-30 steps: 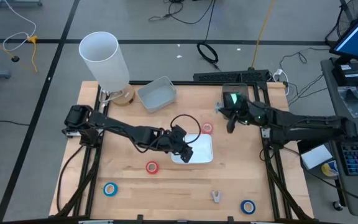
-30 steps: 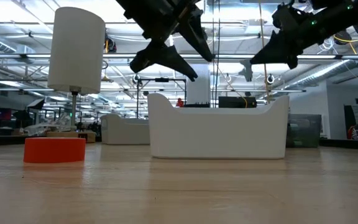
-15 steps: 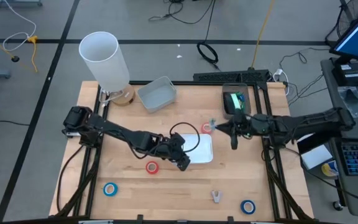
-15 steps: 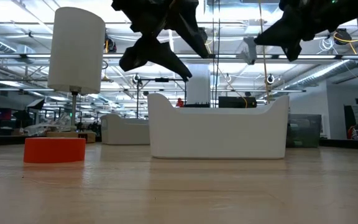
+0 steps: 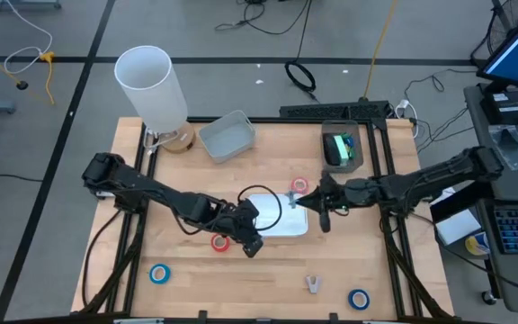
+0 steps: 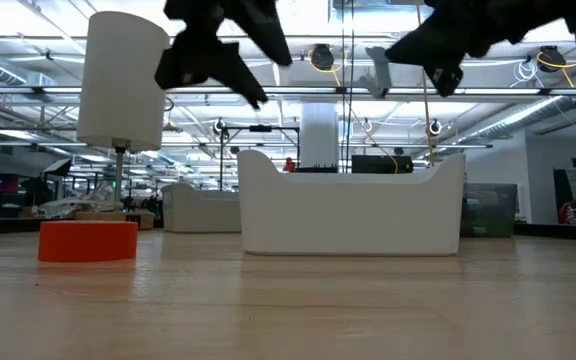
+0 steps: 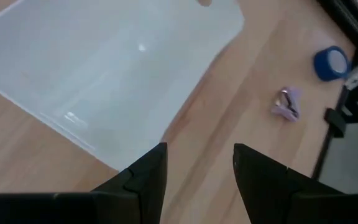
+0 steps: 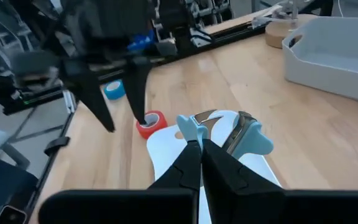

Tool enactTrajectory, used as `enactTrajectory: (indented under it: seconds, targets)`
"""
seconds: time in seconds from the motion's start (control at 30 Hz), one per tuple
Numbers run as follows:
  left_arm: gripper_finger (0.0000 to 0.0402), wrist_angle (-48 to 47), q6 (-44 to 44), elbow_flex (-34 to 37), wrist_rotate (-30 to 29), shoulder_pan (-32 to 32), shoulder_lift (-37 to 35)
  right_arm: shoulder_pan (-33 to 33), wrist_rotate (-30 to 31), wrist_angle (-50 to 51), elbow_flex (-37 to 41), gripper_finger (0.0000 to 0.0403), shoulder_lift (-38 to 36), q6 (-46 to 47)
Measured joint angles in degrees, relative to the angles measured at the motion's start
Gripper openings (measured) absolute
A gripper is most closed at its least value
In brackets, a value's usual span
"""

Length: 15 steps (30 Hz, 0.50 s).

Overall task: Pick and place Stapler, Stapler remover, tape
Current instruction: Put the blue staple remover into the white bin

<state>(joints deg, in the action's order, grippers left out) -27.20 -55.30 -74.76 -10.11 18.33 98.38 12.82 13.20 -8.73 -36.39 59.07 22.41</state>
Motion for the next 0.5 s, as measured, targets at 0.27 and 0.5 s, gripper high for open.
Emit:
enactTrajectory:
  seconds: [0.27, 0.5]
  targets:
    - [0.0182, -7.0, 0.4, 0.0, -1.0, 1.6, -5.8, -0.9, 0.0, 6.2, -9.6, 0.0, 8.6, -5.4]
    - [0.0182, -11.3, 0.8, 0.0, -13.9, 3.7, -10.5, -3.6, 0.0, 7.8, -14.0, 0.0, 12.4, -9.0]
